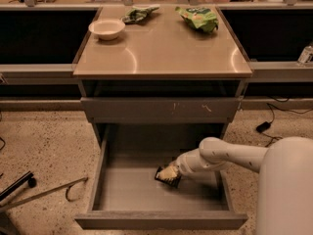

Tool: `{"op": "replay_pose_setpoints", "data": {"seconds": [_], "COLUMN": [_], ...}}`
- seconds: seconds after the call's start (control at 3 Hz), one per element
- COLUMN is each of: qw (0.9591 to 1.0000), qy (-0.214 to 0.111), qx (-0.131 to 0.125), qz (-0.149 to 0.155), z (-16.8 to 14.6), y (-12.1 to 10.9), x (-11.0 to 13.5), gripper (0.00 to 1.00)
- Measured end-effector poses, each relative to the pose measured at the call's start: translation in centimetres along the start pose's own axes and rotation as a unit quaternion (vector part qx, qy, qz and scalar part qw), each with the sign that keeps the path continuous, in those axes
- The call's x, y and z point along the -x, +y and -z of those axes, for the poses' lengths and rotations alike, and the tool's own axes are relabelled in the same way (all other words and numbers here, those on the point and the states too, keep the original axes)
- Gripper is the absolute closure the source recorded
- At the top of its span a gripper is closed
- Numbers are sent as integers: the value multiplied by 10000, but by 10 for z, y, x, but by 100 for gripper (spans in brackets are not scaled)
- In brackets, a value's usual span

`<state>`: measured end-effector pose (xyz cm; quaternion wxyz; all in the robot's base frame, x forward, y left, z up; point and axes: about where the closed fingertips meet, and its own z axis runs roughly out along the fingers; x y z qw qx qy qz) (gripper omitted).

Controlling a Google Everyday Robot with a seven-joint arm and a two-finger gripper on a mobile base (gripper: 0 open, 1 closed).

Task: Place rxbar chocolate into middle drawer

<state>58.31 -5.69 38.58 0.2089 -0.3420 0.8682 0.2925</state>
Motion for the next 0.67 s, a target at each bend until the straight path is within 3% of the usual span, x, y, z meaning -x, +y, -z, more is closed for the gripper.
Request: {"op": "replay_pose_setpoints", "data": {"seconds": [0.33, 0.67], "qw": [10000, 10000], "qy": [0, 0], "qx": [1, 1], "qz": [0, 0], "z": [0, 0], "y": [0, 0], "x": [0, 0], "gripper": [0, 0]}}
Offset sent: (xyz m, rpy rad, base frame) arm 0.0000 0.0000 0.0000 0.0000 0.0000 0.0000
